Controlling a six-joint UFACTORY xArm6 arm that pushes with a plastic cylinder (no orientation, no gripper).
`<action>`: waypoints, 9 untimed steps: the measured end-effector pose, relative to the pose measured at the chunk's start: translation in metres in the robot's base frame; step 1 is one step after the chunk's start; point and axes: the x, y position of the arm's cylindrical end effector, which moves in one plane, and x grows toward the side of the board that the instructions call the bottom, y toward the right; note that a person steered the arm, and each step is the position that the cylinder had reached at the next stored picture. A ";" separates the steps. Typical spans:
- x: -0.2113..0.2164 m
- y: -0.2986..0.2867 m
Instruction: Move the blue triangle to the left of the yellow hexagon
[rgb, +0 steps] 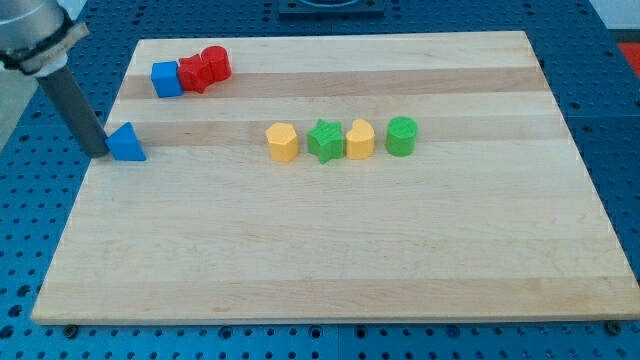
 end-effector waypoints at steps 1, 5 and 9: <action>0.004 0.018; -0.017 0.080; -0.017 0.127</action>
